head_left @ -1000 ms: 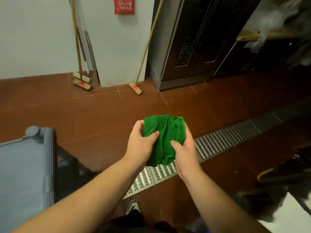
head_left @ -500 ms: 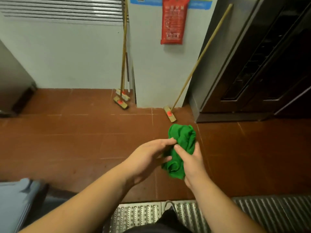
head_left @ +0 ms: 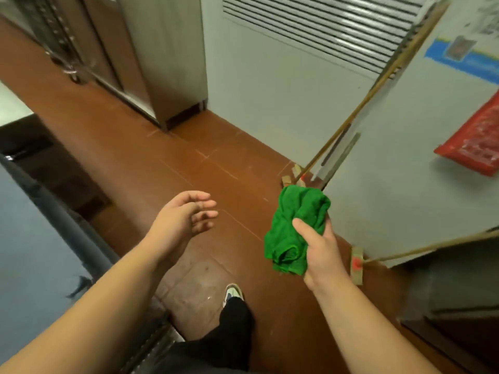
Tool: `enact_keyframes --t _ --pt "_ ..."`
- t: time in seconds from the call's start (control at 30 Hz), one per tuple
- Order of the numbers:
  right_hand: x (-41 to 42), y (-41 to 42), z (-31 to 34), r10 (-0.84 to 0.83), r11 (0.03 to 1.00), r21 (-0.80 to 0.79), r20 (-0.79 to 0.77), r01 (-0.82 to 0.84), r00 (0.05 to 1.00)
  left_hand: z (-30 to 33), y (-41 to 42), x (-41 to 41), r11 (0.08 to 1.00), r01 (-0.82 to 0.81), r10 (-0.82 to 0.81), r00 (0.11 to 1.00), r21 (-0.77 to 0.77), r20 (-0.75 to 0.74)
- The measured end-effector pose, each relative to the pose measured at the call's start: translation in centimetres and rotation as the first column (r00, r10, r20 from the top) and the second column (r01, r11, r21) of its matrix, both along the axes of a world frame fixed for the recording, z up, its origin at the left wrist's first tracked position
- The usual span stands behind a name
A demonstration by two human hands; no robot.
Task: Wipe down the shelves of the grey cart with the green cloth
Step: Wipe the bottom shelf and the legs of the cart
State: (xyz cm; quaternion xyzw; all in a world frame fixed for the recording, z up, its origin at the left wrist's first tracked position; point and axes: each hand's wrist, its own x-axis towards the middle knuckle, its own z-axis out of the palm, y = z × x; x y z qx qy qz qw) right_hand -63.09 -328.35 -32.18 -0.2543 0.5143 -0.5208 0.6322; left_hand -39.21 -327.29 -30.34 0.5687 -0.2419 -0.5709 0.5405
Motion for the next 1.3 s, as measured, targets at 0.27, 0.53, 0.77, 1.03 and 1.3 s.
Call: enact_keyframes --t 0.27,0.53,0.77,1.03,1.3 --pt "10.6 -20.1 -0.1 0.302 0.953 0.001 -0.028 -0.302 0.953 -1.8 -15.1 8.9 0.946 -0.322 0.324 0.945 0.039 -0.041" --pt "20.4 -33.7 0.0 0.588 0.809 0.014 0.020 -0.588 0.809 -2.4 -20.7 16.2 0.796 -0.591 0.589 0.806 0.130 0.057" --pt "31.3 -46.2 -2.9 0.857 0.515 0.055 -0.007 -0.855 0.516 -5.8 -26.2 21.2 0.518 -0.839 0.838 0.537 0.168 0.097" --pt "44.3 -55.1 -3.3 0.992 0.029 0.078 -0.126 -0.997 0.019 -6.8 -29.2 23.5 0.080 -0.977 0.992 0.098 0.200 0.079" --pt "55.6 -50.7 -10.3 0.912 -0.316 0.187 -0.210 -0.930 -0.352 -14.0 -26.4 26.5 -0.183 -0.940 0.982 -0.159 0.288 0.102"
